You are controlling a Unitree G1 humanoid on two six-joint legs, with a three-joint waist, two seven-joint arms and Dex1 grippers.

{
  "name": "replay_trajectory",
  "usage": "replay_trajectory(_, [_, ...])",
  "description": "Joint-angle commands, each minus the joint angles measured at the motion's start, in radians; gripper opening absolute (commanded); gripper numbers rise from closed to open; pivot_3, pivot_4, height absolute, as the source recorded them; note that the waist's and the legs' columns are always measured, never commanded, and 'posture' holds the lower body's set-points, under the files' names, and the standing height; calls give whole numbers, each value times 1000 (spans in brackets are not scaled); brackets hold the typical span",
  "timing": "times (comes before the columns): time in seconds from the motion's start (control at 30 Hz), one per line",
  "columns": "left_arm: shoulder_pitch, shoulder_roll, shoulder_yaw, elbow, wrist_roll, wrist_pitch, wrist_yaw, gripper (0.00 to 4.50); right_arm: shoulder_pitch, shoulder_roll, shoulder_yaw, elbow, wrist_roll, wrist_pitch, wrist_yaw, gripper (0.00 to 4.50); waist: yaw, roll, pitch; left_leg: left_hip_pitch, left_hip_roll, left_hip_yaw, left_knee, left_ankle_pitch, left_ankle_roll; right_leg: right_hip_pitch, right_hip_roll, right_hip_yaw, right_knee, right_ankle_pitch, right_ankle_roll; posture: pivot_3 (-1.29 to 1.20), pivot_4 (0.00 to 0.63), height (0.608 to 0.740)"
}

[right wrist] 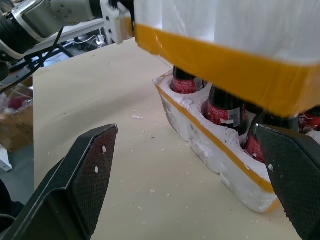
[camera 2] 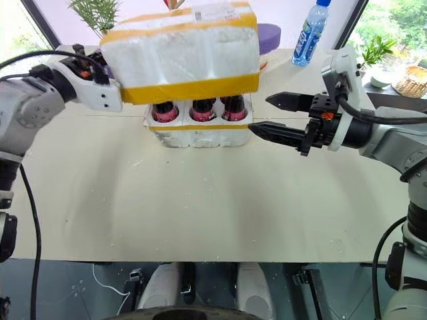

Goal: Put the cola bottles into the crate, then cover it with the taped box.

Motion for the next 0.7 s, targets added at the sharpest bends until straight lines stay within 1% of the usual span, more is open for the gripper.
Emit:
replay_trajectory(0.03, [-20, -13, 4, -25, 41, 40, 42, 508, -12, 7, -33, -2, 5, -25, -14, 4500, 0, 0, 0, 0, 0, 0, 0, 0, 0, 0, 0, 0, 0, 0, 0, 0, 150, 740])
replay_trajectory(0.13, [7, -20, -17, -29, 40, 2, 52, 508, -16, 18, -27, 1, 8, -26, -23, 4500, -1, 0, 0, 0, 0, 0, 0, 0, 0, 0, 0, 0, 0, 0, 0, 0, 150, 740])
replay_trajectory(0.23, [67, -13, -22, -38, 16, -31, 45, 1761, -13, 24, -24, 3, 6, -26, -31, 4500, -4, 1, -1, 0, 0, 0, 0, 0, 0, 0, 0, 0, 0, 0, 0, 0, 150, 740])
replay_trajectory(0.33, [125, -8, -5, -75, 3, -42, 39, 3269, -2, 23, -29, 0, 9, -24, -31, 4500, -2, 1, -1, 1, 1, 0, 0, 0, 0, 0, 0, 0, 1, 0, 0, 0, 150, 740])
replay_trajectory(0.37, [145, -5, 6, -90, -7, -40, 30, 3679, 3, 22, -31, 1, 8, -24, -31, 4500, -1, 1, -1, 1, 1, 0, 0, 0, 0, 0, 0, 0, 1, 0, 0, 0, 150, 740])
replay_trajectory(0.47, [220, 10, 61, -151, -79, -22, -10, 3679, 26, 16, -36, 7, -6, -30, -29, 4500, 1, 1, -1, 0, 1, 0, 0, 0, 0, 0, -1, 0, 0, 0, 0, 0, 150, 740])
replay_trajectory(0.57, [335, 19, 174, -240, -241, 61, -93, 3679, 53, 5, -42, 25, -35, -41, -30, 4500, 0, 1, -1, 0, 1, 0, 0, 0, 0, 0, -1, 0, 0, 0, 0, 0, 150, 740])
replay_trajectory(0.63, [418, 10, 279, -316, -399, 160, -174, 3679, 66, -1, -43, 31, -48, -48, -27, 4500, -4, 1, -1, 1, 2, 0, 0, 0, 0, 0, -1, 1, 0, 0, 0, 0, 150, 740])
replay_trajectory(0.67, [459, -8, 355, -362, -526, 259, -235, 3679, 73, -5, -45, 32, -54, -50, -23, 4500, -6, 1, -1, 1, 2, 0, 0, 0, 0, 0, -1, 1, 1, 0, 0, 0, 150, 740])
replay_trajectory(0.7, [488, -18, 407, -398, -615, 334, -277, 3679, 77, -7, -46, 33, -58, -53, -20, 4500, -6, 1, -1, 1, 3, 0, 0, 0, 0, 0, 0, 0, 1, 0, 0, 0, 150, 740])
